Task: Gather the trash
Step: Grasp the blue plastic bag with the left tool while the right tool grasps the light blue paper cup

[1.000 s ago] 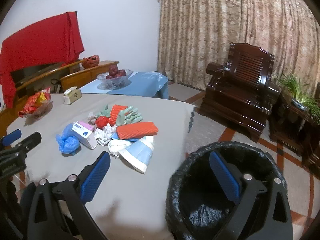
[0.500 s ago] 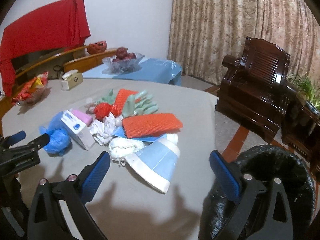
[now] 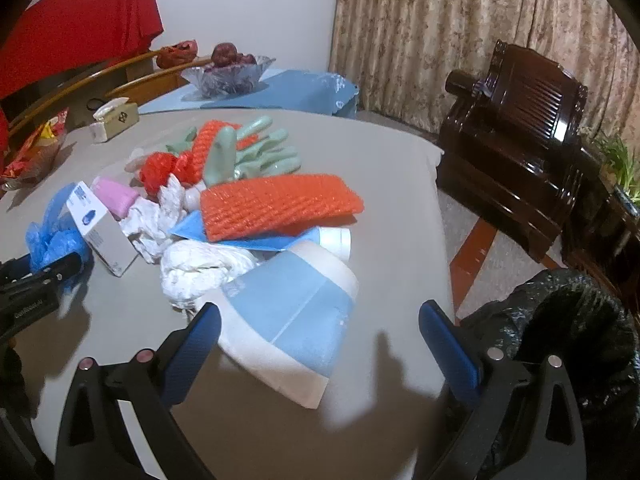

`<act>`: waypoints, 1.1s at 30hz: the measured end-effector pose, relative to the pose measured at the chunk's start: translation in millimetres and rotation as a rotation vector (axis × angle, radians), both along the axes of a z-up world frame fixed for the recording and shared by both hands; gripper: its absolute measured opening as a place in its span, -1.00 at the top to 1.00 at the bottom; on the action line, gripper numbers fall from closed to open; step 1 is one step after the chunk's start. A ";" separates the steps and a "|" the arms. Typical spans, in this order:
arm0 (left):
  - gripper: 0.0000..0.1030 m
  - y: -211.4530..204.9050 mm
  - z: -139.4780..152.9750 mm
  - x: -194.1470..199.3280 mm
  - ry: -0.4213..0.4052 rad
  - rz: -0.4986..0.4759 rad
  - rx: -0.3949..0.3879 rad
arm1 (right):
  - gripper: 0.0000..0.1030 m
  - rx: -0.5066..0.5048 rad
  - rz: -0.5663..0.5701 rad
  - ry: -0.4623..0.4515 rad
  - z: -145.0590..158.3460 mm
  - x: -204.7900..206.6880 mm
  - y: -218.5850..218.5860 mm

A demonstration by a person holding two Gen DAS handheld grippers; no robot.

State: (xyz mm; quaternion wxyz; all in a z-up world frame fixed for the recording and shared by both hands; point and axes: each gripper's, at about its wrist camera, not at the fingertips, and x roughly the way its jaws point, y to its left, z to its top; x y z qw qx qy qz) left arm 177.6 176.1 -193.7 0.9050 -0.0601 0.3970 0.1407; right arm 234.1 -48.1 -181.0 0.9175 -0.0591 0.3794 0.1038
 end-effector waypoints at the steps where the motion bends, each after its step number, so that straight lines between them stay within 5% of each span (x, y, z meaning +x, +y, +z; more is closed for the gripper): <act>1: -0.25 -0.5 -1.4 0.5 0.004 -0.001 0.000 | -0.88 0.004 0.001 0.008 -1.5 1.7 0.1; 7: -0.07 -1.0 -2.5 1.1 0.006 -0.004 -0.003 | -0.68 0.047 0.042 0.069 -12.8 10.0 3.4; 21: 0.31 -5.2 11.5 -20.8 -0.017 0.014 -0.027 | 0.43 0.170 0.109 0.045 14.9 -4.6 -8.9; 33: 0.33 -36.0 20.0 -48.6 -0.019 -0.067 -0.051 | 0.45 0.184 0.164 0.070 17.3 -17.4 2.5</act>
